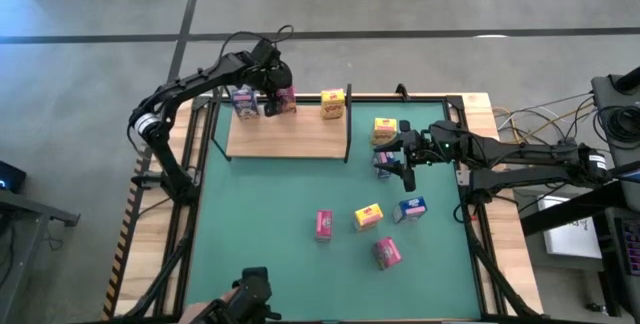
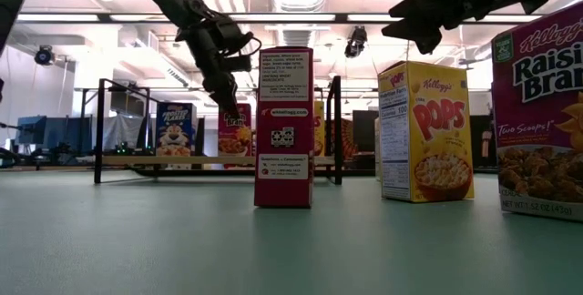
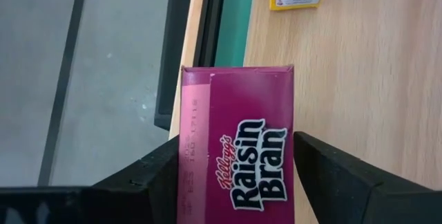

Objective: Stack cereal on shelf
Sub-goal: Adjust the pink cereal box on the shelf, then adjust the yellow cereal box

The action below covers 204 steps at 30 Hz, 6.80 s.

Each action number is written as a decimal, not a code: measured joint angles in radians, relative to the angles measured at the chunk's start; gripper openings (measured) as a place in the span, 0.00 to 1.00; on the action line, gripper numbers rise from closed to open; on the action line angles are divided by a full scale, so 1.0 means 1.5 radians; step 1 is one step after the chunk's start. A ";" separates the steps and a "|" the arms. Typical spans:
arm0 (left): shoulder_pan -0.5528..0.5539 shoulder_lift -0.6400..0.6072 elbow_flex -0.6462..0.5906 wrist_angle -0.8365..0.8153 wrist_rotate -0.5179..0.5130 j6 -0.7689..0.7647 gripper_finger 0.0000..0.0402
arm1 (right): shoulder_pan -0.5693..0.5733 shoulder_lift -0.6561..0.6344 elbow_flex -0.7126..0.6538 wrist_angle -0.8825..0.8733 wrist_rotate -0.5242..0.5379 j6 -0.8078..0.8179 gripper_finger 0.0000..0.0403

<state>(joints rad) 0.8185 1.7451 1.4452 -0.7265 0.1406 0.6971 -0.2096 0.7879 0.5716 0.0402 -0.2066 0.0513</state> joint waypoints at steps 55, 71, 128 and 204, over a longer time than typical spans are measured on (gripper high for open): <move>-0.011 -0.005 0.000 -0.033 0.053 0.031 0.36 | 0.000 0.000 0.001 0.000 0.000 0.000 0.52; -0.017 -0.005 0.000 -0.022 0.023 0.046 0.41 | 0.000 0.000 0.001 0.000 0.000 0.001 0.52; -0.178 -0.598 -0.573 0.549 0.030 -0.321 0.63 | -0.042 0.324 0.355 -0.182 0.144 -0.019 0.02; -0.178 -0.695 -0.598 0.517 0.027 -0.296 0.63 | -0.269 0.902 1.083 -0.742 0.026 -0.337 0.69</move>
<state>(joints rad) 0.5518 0.7025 0.5476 0.0493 0.1814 0.2531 -0.6132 2.1403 2.1960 -1.0721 -0.1680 -0.4538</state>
